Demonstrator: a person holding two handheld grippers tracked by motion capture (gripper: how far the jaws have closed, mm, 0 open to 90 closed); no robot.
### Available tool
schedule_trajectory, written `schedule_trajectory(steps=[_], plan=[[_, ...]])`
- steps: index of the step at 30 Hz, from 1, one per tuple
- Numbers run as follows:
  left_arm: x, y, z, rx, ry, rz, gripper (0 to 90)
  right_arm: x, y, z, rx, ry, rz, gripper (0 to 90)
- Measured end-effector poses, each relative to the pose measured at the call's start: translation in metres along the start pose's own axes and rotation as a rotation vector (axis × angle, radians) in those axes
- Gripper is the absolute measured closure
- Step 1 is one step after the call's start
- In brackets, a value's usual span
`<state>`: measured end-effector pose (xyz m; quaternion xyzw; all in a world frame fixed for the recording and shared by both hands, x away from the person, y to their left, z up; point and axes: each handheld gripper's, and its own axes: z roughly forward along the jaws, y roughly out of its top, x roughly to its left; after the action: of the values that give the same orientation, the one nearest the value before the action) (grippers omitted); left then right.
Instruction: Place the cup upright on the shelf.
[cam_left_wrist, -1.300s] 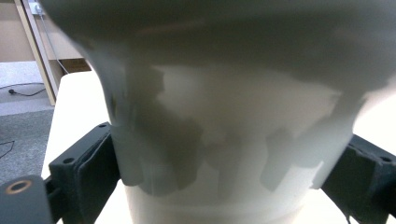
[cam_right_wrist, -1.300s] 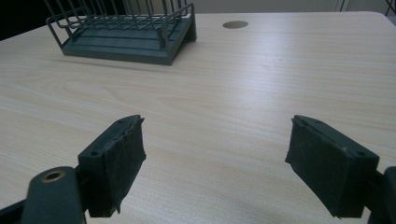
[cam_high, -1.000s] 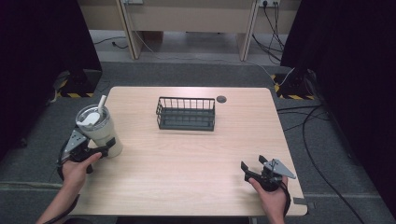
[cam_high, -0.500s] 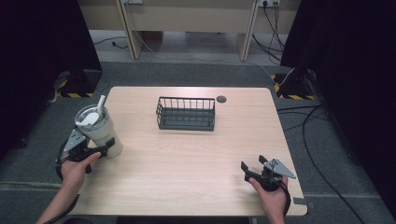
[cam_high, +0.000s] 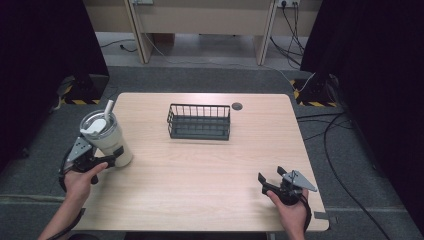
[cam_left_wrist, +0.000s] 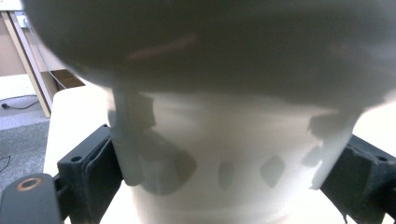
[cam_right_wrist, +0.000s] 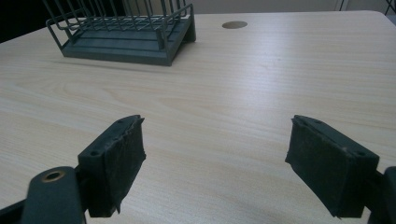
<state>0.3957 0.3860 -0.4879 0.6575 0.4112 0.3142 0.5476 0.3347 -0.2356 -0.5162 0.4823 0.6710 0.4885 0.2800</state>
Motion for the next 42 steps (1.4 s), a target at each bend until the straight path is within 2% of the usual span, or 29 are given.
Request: schedule_trajectory(steps=[8,16,42], plan=[[-0.006,0.008,0.001,-0.006,-0.017,0.033,9.8,0.000,0.000,0.000,-0.003,-0.001,0.001,19.2],[-0.010,0.013,0.003,-0.005,-0.028,0.042,9.8,0.000,0.000,0.000,-0.002,0.002,0.013,19.2],[-0.027,0.034,0.020,-0.022,-0.069,0.058,9.9,0.000,0.000,0.000,-0.005,0.000,0.004,19.2]])
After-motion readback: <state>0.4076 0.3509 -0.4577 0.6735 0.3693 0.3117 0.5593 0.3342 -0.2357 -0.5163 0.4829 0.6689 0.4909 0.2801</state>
